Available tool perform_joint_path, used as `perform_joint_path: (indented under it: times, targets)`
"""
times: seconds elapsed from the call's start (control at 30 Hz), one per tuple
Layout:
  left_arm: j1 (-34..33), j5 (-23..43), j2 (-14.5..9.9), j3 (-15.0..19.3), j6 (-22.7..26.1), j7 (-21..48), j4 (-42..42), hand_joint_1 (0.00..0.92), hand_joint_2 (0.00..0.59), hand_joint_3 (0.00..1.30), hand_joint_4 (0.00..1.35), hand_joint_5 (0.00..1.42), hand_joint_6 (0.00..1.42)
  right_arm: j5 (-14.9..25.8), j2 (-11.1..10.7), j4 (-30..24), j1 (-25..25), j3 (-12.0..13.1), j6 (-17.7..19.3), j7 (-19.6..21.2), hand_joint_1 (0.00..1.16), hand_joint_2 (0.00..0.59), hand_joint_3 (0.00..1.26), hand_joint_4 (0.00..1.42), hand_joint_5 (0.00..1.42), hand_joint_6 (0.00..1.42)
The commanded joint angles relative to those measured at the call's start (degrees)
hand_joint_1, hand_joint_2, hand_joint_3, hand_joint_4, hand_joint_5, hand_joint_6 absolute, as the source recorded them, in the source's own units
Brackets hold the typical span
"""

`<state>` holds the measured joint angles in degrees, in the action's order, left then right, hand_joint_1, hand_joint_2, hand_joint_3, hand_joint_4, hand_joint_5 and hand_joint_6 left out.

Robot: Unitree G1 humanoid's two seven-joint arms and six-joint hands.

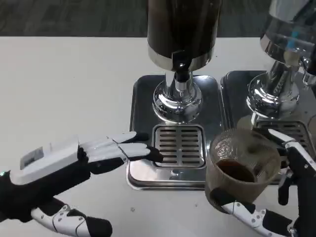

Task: Grasp the cup under the faucet to collect the drink, then remove the cup.

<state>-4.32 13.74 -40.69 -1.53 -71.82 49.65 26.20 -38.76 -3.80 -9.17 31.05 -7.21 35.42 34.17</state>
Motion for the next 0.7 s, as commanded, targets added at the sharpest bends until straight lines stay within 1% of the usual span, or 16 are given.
perform_joint_path:
  times: [0.03,0.7]
  targets:
    - [0.2,0.7,-1.2,-0.5,-0.5,-1.0,0.9,0.000,0.149,0.17,0.05,0.03,0.07,0.7,0.6,-1.9,-0.1,0.4,2.4,1.4,0.95,0.112,0.70,0.78,0.97,1.35]
    - [0.7,0.6,-1.7,-1.3,-0.6,-2.6,1.2,0.000,0.145,0.17,0.05,0.02,0.07,1.0,0.6,-2.2,0.0,0.8,2.5,0.9,0.95,0.113,0.72,0.79,0.99,1.37]
